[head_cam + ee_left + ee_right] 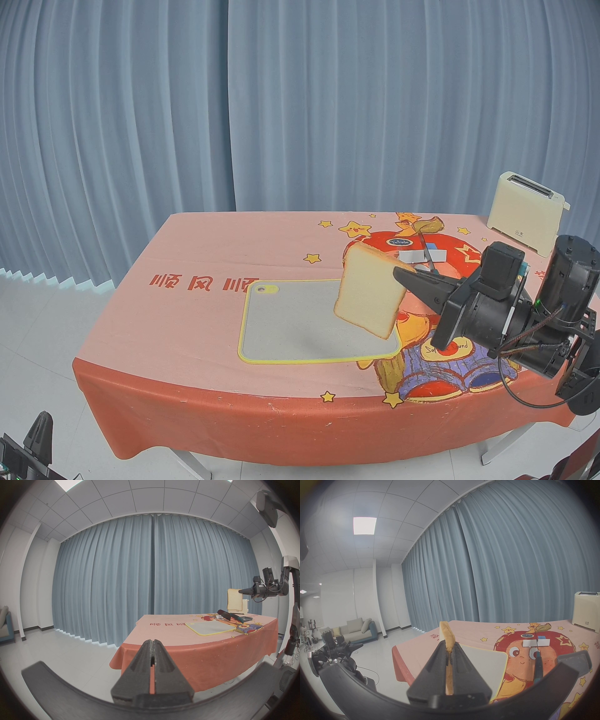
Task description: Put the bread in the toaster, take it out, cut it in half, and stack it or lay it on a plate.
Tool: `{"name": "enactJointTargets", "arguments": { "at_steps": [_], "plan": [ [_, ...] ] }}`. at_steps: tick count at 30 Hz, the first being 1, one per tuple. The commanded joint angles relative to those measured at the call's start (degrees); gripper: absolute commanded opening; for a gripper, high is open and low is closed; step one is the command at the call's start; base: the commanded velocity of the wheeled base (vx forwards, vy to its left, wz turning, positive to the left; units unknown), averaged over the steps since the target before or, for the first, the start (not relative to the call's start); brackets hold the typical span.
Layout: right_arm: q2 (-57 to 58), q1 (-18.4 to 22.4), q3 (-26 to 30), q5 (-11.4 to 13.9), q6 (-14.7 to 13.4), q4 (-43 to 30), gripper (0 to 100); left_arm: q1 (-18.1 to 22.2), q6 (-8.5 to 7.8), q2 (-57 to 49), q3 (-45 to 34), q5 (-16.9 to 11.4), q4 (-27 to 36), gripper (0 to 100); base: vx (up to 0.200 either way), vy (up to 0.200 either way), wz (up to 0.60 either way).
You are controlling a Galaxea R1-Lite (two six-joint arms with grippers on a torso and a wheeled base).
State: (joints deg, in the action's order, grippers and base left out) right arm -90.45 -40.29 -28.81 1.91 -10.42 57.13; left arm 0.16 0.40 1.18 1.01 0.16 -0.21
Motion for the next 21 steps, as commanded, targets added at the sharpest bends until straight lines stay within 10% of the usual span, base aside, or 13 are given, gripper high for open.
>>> {"name": "enactJointTargets", "arguments": {
  "at_steps": [1,21],
  "plan": [
    [-1.22,-0.14,-0.11,0.02,-0.12,0.09,0,0.02,-0.05,0.05,-1.01,0.02,0.03,0,0.000,0.000,0.00],
    [-5.08,-2.86,-0.99,-3.50,-4.17,0.18,0,0.02,0.04,0.05,-1.01,0.02,0.03,0,0.000,0.000,0.00]
  ]
}}
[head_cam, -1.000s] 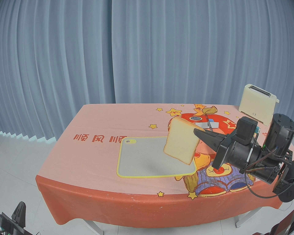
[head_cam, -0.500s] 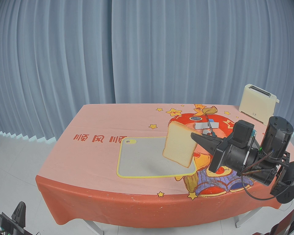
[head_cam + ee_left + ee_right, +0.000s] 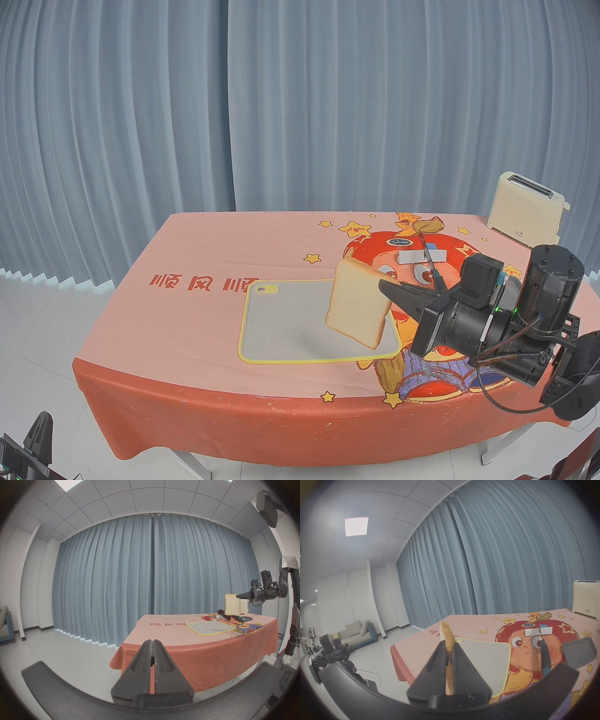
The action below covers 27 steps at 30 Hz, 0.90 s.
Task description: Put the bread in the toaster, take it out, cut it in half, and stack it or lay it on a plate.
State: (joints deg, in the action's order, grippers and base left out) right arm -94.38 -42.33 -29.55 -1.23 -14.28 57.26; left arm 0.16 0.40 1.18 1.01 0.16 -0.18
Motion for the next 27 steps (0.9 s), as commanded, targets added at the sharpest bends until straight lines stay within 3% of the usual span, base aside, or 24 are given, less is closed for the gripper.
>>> {"name": "enactJointTargets", "arguments": {
  "at_steps": [1,5,8,11,16,19,27],
  "plan": [
    [-1.25,-0.92,-0.33,-0.35,-0.75,0.05,0,0.02,-0.05,0.05,-1.01,0.02,0.01,0,0.000,0.000,0.00],
    [-1.68,-1.27,-1.39,-0.70,-3.13,0.05,0,0.02,0.04,0.05,-1.01,0.02,0.01,0,0.000,0.000,0.00],
    [-2.56,-2.50,-3.06,-2.90,-7.61,0.05,0,0.02,0.04,0.05,-1.01,0.02,0.01,0,0.000,0.000,0.00],
    [-3.44,-3.38,-4.29,-4.48,-10.33,0.05,0,0.02,-0.05,0.05,-1.01,0.02,0.01,0,0.000,0.000,0.00],
    [-4.85,-3.47,-5.78,-5.54,-12.62,0.05,0,0.02,-0.05,0.05,-1.01,0.02,0.01,0,0.000,0.000,0.00],
    [-5.11,-3.11,-6.05,-7.91,-14.99,0.05,0,0.02,0.04,0.05,-1.01,0.02,0.01,0,0.000,0.000,0.00],
    [-10.30,-4.17,-6.31,-12.22,-24.13,1.19,0,0.02,0.04,0.05,-1.01,0.02,0.01,0,0.000,0.000,0.00]
  ]
}}
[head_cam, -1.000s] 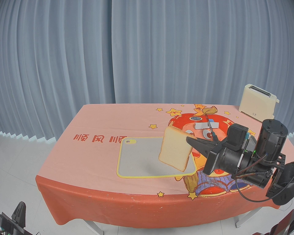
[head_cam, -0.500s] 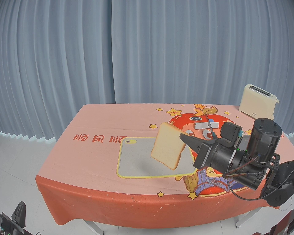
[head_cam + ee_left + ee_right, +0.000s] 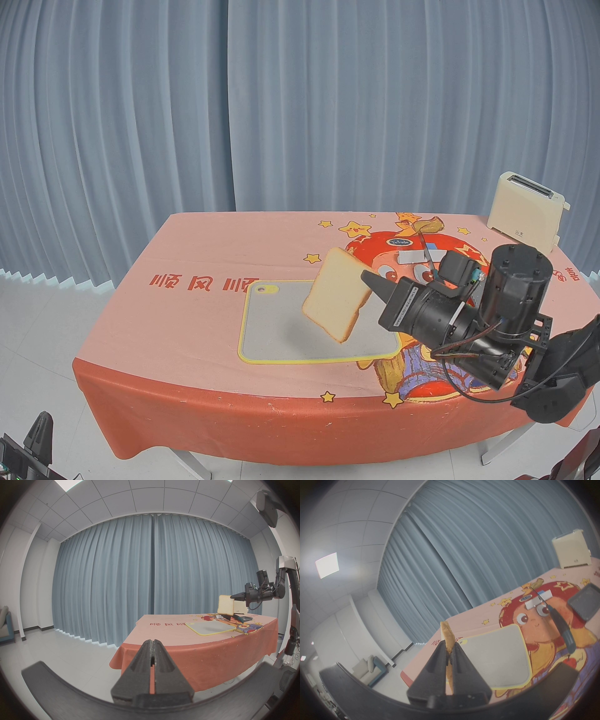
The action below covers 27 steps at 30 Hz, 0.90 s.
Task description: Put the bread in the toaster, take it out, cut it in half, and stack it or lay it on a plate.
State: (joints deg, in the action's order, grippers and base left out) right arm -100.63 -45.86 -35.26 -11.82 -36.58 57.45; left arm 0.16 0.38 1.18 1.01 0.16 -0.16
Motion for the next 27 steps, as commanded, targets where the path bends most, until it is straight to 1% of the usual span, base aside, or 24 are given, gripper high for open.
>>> {"name": "enactJointTargets", "arguments": {
  "at_steps": [1,4,6,7,8,11,13,14,16,18,21,25,27],
  "plan": [
    [-5.36,-0.63,-1.04,-2.24,-2.62,2.31,0,0.02,0.06,0.05,-1.01,0.02,-0.02,0,0.000,0.000,0.00],
    [-10.99,-0.72,-1.66,-4.43,-4.90,9.61,0,0.02,0.06,0.05,-1.01,0.02,-0.02,0,0.000,0.000,0.00],
    [-14.24,-0.98,-1.57,-6.37,-5.78,15.14,0,0.02,0.06,0.05,-1.01,0.02,-0.02,0,0.000,0.000,0.00],
    [-14.24,-0.98,-1.57,-6.37,-5.78,15.14,0,0.02,0.06,0.05,-1.01,0.02,-0.02,0,0.000,0.000,0.00],
    [-17.49,-1.07,-1.57,-7.60,-6.48,19.89,0,0.02,0.06,0.05,-1.01,0.02,-0.02,0,0.000,0.000,0.00],
    [-20.57,-0.37,-1.75,-7.51,-6.83,23.05,0,0.02,0.06,0.05,-1.01,0.02,-0.02,0,0.000,0.000,0.00],
    [-21.53,-0.19,-1.83,-7.42,-8.06,23.32,0,0.02,-0.03,0.05,-1.01,0.02,-0.02,0,0.000,0.000,0.00],
    [-21.97,-0.19,-1.83,-7.34,-9.73,23.14,0,0.02,-0.03,0.05,-1.01,0.02,-0.02,0,0.000,0.000,0.00],
    [-22.15,-0.02,-1.92,-7.07,-11.84,22.79,0,0.02,0.06,0.05,-1.01,0.02,-0.02,0,0.000,0.000,0.00],
    [-22.15,0.69,-2.10,-6.90,-12.90,22.61,0,0.02,0.06,0.05,-1.01,0.02,-0.02,0,0.000,0.000,0.00],
    [-22.33,1.56,-2.19,-6.72,-13.78,22.53,0,0.02,0.06,0.05,-1.01,0.02,-0.02,0,0.000,0.000,0.00],
    [-23.64,2.09,-3.07,-6.02,-16.85,22.00,0,0.02,0.06,0.05,-1.01,0.02,-0.02,0,0.000,0.000,0.00],
    [-24.17,2.62,-3.86,-6.02,-17.38,19.71,0,0.02,0.06,0.05,-1.01,0.02,-0.02,0,0.000,0.000,0.00]
  ]
}}
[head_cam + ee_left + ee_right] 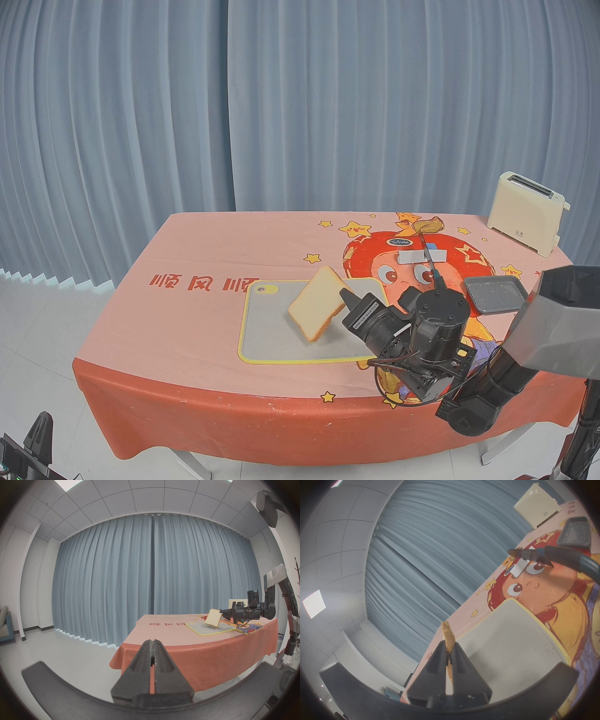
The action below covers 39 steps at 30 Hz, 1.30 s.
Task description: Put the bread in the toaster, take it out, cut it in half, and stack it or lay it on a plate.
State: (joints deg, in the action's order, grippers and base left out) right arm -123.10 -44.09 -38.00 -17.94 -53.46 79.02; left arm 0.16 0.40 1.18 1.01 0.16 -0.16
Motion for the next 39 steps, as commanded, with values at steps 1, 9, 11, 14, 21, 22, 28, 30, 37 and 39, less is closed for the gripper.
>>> {"name": "enactJointTargets", "arguments": {
  "at_steps": [1,9,11,14,21,22,28,30,37,39],
  "plan": [
    [-1.70,0.94,-1.55,0.10,-0.77,-2.82,0,0.02,0.04,0.05,-1.01,0.02,-0.02,0,0.000,0.000,0.00],
    [-1.35,0.50,-2.70,0.10,-1.39,-4.93,0,0.02,0.04,0.05,-1.01,0.02,-0.02,0,0.000,0.000,0.00],
    [-1.53,0.32,-2.61,0.10,-1.12,-5.10,0,0.02,0.04,0.05,-1.01,0.02,-0.02,0,0.000,0.000,0.00],
    [-1.53,0.59,-2.61,0.10,-0.86,-5.10,0,0.02,-0.05,0.05,-1.01,0.02,-0.02,0,0.000,0.000,0.00],
    [0.05,0.76,-3.13,-0.16,1.78,-8.88,100,0.02,0.04,0.05,-1.01,0.02,-0.02,0,0.000,0.000,0.00],
    [0.76,0.76,-3.40,-0.16,2.57,-9.41,100,0.02,0.04,0.05,-1.01,0.02,-0.02,0,0.000,0.000,0.00],
    [6.73,0.06,-8.14,-0.95,11.62,-24.97,100,0.02,0.04,0.05,-1.01,0.02,-0.02,0,0.000,0.000,0.00],
    [8.49,-0.20,-10.34,-0.95,11.80,-31.21,100,0.02,-0.05,0.05,-1.01,0.02,-0.02,0,0.000,0.000,0.00],
    [9.55,-1.17,-15.09,-0.95,11.62,-42.81,100,0.02,-0.05,0.05,-1.01,0.02,-0.02,0,0.000,0.000,0.00],
    [9.81,-1.17,-15.26,-0.95,11.62,-42.90,100,0.02,-0.05,0.05,-1.01,0.02,-0.02,0,0.000,0.000,0.00]
  ]
}}
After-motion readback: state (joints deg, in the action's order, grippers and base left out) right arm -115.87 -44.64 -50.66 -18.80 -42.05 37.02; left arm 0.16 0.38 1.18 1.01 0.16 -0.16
